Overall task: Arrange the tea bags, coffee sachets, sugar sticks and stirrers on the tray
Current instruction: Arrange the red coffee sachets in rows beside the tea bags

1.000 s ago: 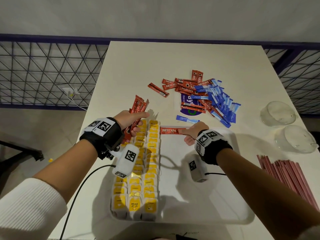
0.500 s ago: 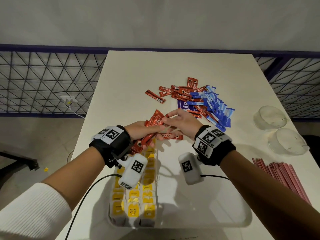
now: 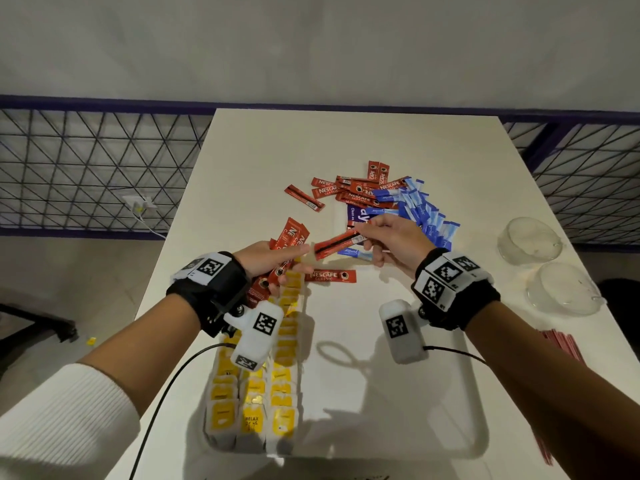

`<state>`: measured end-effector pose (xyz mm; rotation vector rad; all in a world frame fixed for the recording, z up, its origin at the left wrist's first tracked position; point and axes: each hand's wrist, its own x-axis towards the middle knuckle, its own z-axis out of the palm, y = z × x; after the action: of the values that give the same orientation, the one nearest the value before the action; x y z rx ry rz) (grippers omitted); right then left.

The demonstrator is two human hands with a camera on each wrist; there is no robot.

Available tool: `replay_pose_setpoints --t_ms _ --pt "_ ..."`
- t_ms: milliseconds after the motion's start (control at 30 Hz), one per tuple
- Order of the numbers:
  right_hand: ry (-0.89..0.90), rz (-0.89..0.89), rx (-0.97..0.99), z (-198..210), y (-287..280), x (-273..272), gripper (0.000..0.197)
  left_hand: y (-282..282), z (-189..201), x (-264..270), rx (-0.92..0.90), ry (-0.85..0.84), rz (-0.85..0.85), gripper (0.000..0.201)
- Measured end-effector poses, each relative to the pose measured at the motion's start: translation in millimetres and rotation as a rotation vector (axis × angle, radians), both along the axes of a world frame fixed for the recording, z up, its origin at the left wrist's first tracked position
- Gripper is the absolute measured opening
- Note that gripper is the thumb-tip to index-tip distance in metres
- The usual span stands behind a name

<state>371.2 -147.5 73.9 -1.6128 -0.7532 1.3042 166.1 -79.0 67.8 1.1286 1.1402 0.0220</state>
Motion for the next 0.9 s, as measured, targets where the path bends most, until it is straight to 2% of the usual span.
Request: replay_pose_setpoints --t_ms 67,200,267,367,500,600,667,767,900 --pt "-0.112 0.020 0.018 3.9 1.5 -0.6 0.021 0.5 -1.1 2.8 0.022 0.030 0.012 0.039" --pt "-0.431 0.253 0.031 1.0 -3.1 -19.4 0.029 -4.1 -0.4 20.5 0.017 0.009 -0.017 0.039" --pt "-0.426 0.305 0.068 -2.9 -5.8 -28.0 0.030 -6.9 -0.9 29.6 0.035 0.026 -0.051 0.044" --pt "-0.440 0.345 0.125 -5.5 -5.7 -27.7 0.023 -8.6 -4.5 35.6 -0.009 -0.048 -0.033 0.044" --pt "-0.443 0.366 0.171 -8.0 -7.4 -12.3 0.007 -8.3 -10.6 34.8 -0.061 -0.119 0.031 0.025" --pt "-0.484 0.327 0.143 -14.5 -5.4 4.7 0.016 -7.6 -16.6 36.4 -0.030 -0.163 0.104 0.031" --pt "-0.497 0.356 0.096 -16.8 -3.1 14.7 0.023 -7.9 -17.5 37.2 -0.019 -0.179 0.131 0.015" --pt "-0.524 0.432 0.047 -18.3 -2.8 23.7 0.023 -8.3 -15.5 38.6 -0.004 -0.155 0.099 0.010" --pt "-0.404 0.397 -0.026 -21.7 -5.9 29.6 0.018 -6.9 -12.5 41.1 0.039 -0.050 0.066 0.010"
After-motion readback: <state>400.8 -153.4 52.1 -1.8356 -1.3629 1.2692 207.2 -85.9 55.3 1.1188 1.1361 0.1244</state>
